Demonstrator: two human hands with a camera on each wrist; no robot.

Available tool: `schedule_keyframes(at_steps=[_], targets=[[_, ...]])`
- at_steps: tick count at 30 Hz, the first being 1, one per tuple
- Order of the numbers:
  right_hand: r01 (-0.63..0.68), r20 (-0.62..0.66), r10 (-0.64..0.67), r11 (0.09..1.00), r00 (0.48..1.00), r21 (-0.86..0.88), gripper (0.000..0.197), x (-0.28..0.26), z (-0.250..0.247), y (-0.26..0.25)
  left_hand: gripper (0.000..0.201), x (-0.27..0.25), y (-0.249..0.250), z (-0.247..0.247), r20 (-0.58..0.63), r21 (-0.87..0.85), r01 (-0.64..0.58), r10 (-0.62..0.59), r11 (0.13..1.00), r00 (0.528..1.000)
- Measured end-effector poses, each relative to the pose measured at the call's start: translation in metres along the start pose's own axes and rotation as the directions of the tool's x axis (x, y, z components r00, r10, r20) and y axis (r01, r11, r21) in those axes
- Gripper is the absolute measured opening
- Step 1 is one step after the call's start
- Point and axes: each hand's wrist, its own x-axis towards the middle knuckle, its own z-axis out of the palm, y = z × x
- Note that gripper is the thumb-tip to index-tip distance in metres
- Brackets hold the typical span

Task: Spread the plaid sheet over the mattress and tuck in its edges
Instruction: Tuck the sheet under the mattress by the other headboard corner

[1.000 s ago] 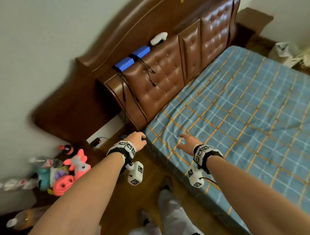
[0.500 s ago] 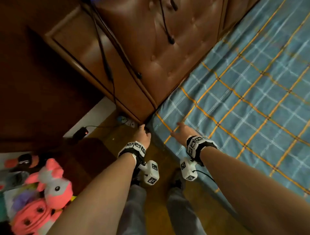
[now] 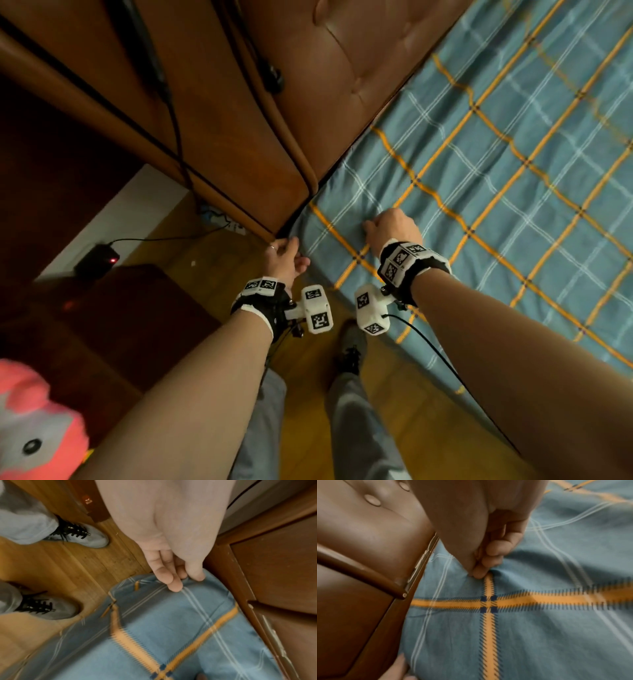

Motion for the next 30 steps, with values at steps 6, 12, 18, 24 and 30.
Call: schedule_keyframes(at_steps=[6, 12, 18, 24, 30], targets=[[0.102, -0.010, -0.101, 0.979, 0.995, 0.174, 0.019, -0.008, -0.006, -0.014, 0.015, 0.018, -0.011, -0.018, -0.122, -0.153, 0.141, -0.160, 0.978, 0.980], [0.229, -0.018, -0.229, 0.972, 0.973, 0.047, 0.025, -0.013, 0.010, -0.020, 0.032, 0.032, -0.019, -0.033, -0.190, -0.050, 0.217, -0.222, 0.975, 0.956], [0.052, -0.177, -0.032, 0.992, 0.984, 0.112, 0.057, 0.010, -0.002, -0.042, 0.014, 0.030, -0.009, -0.032, -0.052, 0.037, 0.102, -0.100, 0.994, 0.994], [0.062, -0.039, -0.058, 0.991, 0.998, 0.115, 0.032, 0.037, -0.009, -0.068, 0.027, 0.033, -0.007, -0.035, 0.044, 0.270, 0.091, -0.106, 0.959, 0.993], [0.213, -0.028, -0.211, 0.959, 0.977, 0.186, 0.023, 0.034, -0.013, -0.084, 0.025, 0.045, -0.004, -0.032, -0.131, 0.095, 0.170, -0.157, 0.981, 0.979]])
